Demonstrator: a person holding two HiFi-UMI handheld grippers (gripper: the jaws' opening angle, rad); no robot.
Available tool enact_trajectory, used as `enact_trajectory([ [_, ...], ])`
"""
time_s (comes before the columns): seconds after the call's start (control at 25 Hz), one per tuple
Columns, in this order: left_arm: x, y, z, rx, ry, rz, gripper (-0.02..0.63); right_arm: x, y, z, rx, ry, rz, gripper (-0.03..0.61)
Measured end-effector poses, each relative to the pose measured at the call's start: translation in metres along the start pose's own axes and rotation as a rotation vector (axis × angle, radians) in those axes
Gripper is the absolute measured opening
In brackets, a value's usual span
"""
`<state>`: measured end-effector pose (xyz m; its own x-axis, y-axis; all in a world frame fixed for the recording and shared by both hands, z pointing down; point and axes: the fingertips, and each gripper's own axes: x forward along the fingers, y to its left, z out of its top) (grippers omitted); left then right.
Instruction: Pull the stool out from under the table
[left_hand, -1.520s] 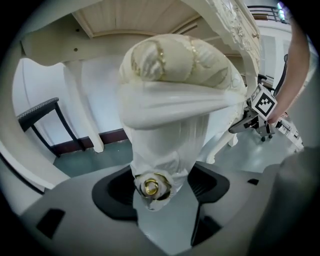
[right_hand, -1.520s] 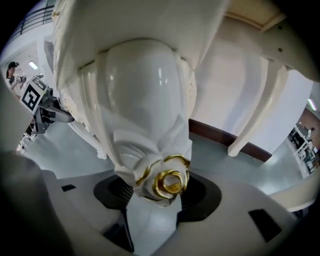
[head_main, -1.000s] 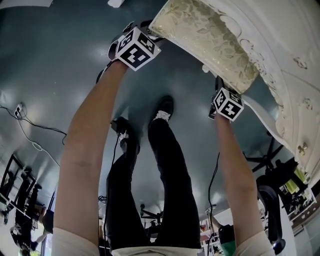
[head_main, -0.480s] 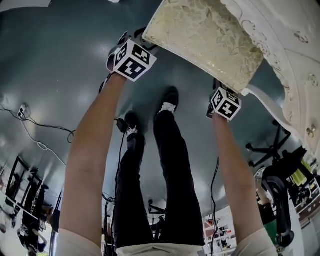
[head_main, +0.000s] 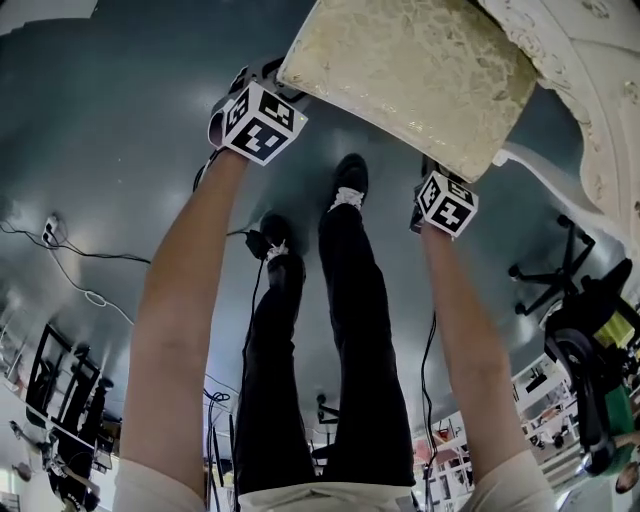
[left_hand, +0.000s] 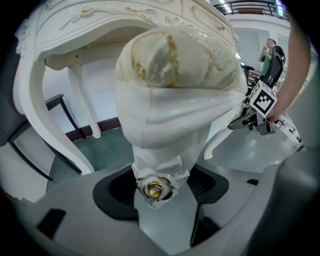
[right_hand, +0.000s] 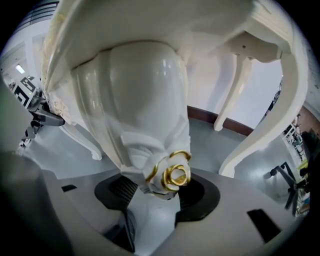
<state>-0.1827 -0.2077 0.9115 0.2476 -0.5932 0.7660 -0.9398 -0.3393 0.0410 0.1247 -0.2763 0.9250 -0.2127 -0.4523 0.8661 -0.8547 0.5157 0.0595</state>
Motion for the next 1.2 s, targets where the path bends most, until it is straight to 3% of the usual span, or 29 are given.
enact_trajectory([
  [0.68,-0.055,-0.056,-0.064,0.024,0.044,-0.017,0.304,-0.052,0.030,-0.085,0.014,-0.004,-0.011,0.255],
  [1.2,-0.105,-0.106,-0.134,0.037,0.130,-0.066,0.302,-0.099,0.063,-0.165,0.013,0.029,0.008,0.255],
])
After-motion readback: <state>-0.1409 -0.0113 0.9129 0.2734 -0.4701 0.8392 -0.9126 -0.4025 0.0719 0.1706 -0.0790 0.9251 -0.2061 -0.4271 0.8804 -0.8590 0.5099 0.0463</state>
